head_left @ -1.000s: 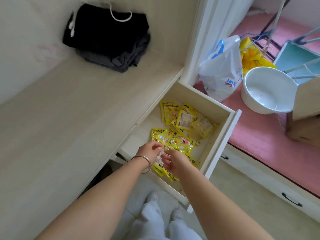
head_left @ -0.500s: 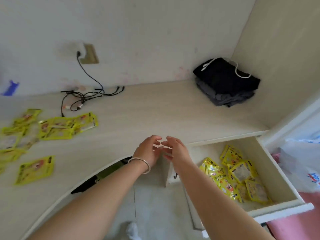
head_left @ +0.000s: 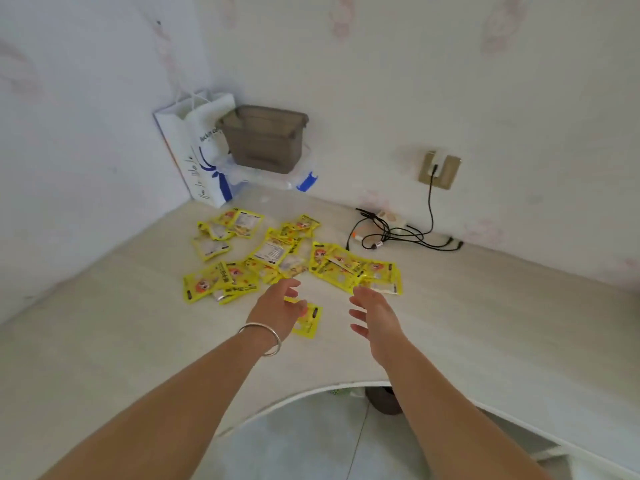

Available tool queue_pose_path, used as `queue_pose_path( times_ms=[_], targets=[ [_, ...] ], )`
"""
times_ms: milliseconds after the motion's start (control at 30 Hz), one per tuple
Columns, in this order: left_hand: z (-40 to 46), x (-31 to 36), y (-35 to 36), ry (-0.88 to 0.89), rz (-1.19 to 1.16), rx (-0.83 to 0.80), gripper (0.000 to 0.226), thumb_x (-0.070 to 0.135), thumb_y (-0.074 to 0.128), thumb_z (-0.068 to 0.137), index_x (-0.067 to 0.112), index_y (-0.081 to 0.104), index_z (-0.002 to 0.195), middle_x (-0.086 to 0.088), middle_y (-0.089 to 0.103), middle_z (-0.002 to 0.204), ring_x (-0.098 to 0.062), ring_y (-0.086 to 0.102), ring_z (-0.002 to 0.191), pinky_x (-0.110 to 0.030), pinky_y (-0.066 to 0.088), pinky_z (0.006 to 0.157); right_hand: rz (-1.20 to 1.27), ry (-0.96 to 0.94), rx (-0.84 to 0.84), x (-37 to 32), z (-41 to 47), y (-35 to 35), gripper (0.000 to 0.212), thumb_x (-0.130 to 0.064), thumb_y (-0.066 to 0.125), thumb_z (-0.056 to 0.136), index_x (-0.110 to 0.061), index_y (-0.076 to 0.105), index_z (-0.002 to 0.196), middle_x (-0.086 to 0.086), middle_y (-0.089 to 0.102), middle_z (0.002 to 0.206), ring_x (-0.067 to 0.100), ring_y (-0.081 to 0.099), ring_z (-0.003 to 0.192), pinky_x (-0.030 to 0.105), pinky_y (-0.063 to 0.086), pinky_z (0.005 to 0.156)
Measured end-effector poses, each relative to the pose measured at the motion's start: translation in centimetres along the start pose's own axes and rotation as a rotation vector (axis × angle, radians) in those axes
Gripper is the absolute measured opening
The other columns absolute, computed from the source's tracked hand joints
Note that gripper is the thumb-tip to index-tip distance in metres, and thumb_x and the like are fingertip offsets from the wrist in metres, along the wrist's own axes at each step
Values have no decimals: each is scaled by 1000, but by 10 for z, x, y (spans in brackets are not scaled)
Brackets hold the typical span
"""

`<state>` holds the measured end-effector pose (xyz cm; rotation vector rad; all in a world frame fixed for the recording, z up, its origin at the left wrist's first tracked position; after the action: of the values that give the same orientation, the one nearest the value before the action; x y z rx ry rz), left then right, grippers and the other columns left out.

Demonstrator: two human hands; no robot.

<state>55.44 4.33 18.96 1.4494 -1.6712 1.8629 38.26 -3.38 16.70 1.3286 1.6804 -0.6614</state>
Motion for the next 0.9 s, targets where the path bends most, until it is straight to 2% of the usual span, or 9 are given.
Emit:
queue_pose_path(
  times_ms=[67, 167, 300, 467, 600, 733, 800, 900],
  targets=[
    [15, -25, -38, -6, 16, 32, 39, 18, 59, 90, 15, 50, 127, -3, 56, 115, -15, 57, 87, -27, 45, 80, -62, 23, -47, -1, 17, 46, 30, -31, 56, 91, -18, 54, 118, 2, 60, 118, 20, 57, 105, 39, 46, 94],
    [37, -60, -84, -50, 37, 72, 35, 15, 59, 89, 15, 52, 123, -3, 56, 110, -15, 57, 85, -16, 34, 79, -124, 18, -84, -7, 40, 103, 33, -31, 57, 91, -16, 53, 120, 2, 59, 116, 19, 56, 103, 38, 46, 91],
    [62, -102, -124, -160, 3, 113, 35, 13, 60, 88, 16, 54, 121, -2, 56, 106, -21, 59, 88, -28, 42, 88, -157, 35, -118, -3, 69, 160, 32, -31, 57, 92, -15, 54, 119, 0, 58, 111, 18, 56, 98, 33, 46, 80],
    [103, -134, -142, -255, -13, 84, 41, 20, 60, 88, 18, 49, 128, -7, 56, 120, -18, 57, 88, -34, 47, 93, -209, 38, -143, -13, 117, 208, 29, -30, 59, 90, -17, 55, 117, -3, 60, 100, 14, 56, 88, 27, 45, 69],
    [148, -155, -149, -373, -42, 120, 42, 24, 59, 88, 20, 48, 128, -6, 53, 123, -25, 62, 99, -42, 51, 91, -331, 23, -217, -22, 168, 243, 32, -27, 61, 90, -17, 53, 119, -2, 56, 103, 14, 56, 86, 35, 46, 83],
    [186, -178, -161, -533, -35, 163, 43, 29, 55, 91, 19, 45, 132, -6, 52, 131, -22, 58, 105, -30, 46, 89, -529, 3, -240, -31, 220, 268, 38, -25, 62, 88, -15, 53, 123, 4, 57, 110, 21, 56, 100, 40, 45, 92],
    [202, -191, -164, -588, -46, 162, 45, 30, 54, 92, 18, 44, 134, -8, 50, 135, -25, 54, 115, -31, 42, 94, -606, -3, -239, -32, 240, 277, 39, -25, 62, 88, -13, 53, 124, 1, 55, 101, 19, 56, 92, 39, 45, 91],
    [227, -207, -169, -656, -66, 168, 47, 33, 53, 92, 17, 43, 135, -11, 49, 136, -29, 52, 120, -34, 41, 97, -706, -35, -251, -33, 266, 291, 37, -26, 60, 88, -16, 53, 122, -5, 53, 92, 10, 52, 74, 32, 41, 77]
  ],
)
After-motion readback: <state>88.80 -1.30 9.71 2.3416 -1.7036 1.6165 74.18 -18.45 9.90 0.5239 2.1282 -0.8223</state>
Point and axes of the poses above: each hand's wrist, its own z-axis towards the middle knuckle, its own y-axis out of the palm, x = y × z, the point moved 7 cm from there along z, towards the middle knuckle
